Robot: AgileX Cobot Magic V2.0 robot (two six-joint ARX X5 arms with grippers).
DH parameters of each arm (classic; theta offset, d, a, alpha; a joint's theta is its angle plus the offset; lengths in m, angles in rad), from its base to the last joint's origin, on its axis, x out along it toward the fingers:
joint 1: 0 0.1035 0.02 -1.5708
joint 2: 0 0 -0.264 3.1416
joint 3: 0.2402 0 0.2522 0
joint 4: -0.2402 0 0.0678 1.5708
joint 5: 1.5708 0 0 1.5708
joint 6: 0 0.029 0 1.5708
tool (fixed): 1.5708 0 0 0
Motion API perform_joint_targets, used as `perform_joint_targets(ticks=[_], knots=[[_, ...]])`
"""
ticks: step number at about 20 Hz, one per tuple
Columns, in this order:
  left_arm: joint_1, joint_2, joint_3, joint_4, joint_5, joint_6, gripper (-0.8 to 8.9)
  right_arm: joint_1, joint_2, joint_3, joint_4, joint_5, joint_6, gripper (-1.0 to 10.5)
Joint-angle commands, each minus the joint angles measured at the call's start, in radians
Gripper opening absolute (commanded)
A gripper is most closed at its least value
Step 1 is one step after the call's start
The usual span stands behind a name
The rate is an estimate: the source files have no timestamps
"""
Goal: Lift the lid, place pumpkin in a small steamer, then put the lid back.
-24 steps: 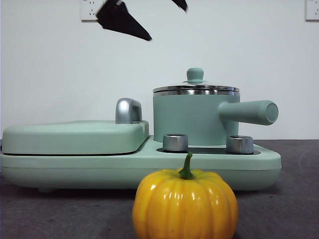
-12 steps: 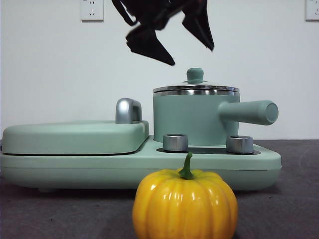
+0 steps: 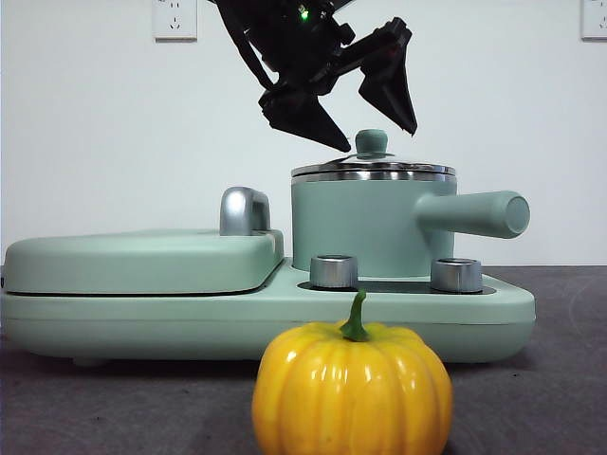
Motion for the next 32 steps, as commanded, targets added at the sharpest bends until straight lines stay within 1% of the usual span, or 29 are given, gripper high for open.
perform_joint_targets(ticks=[1,2,4,5,8,11,12,16,23,28,32], knots=[[-0.011,0.04,0.026,0.009,-0.003,0.01,4.59,0.0,0.002,0.018,0.007,-0.003,-0.005,5.0],[-0.011,0.046,0.026,0.009,-0.003,0.011,4.46,0.0,0.002,0.018,0.007,-0.003,-0.003,5.0],[-0.011,0.052,0.026,0.007,-0.003,0.011,3.64,0.0,0.002,0.018,0.007,-0.003,-0.003,5.0],[-0.011,0.053,0.026,0.007,-0.004,0.015,3.45,0.0,0.002,0.018,0.007,-0.003,-0.003,5.0],[-0.011,0.053,0.026,0.008,-0.015,0.053,2.74,0.0,0.002,0.018,0.007,-0.003,-0.003,5.0],[-0.011,0.053,0.026,0.008,-0.079,0.06,2.24,0.0,0.002,0.018,0.007,-0.003,-0.003,5.0],[-0.011,0.053,0.026,0.009,-0.079,0.06,2.03,0.0,0.003,0.018,0.007,-0.003,-0.003,5.0],[-0.013,0.053,0.026,0.036,-0.079,0.06,2.02,0.0,0.003,0.018,0.007,-0.003,-0.003,5.0],[-0.02,0.052,0.026,0.037,-0.079,0.06,0.49,0.0,0.003,0.018,0.007,-0.003,0.0,5.0],[-0.02,0.037,0.042,0.027,-0.079,0.059,0.5,0.0,0.003,0.018,0.007,-0.003,0.005,5.0],[-0.02,-0.026,0.058,0.03,-0.079,0.059,0.5,0.0,0.003,0.018,0.007,0.0,0.009,5.0]])
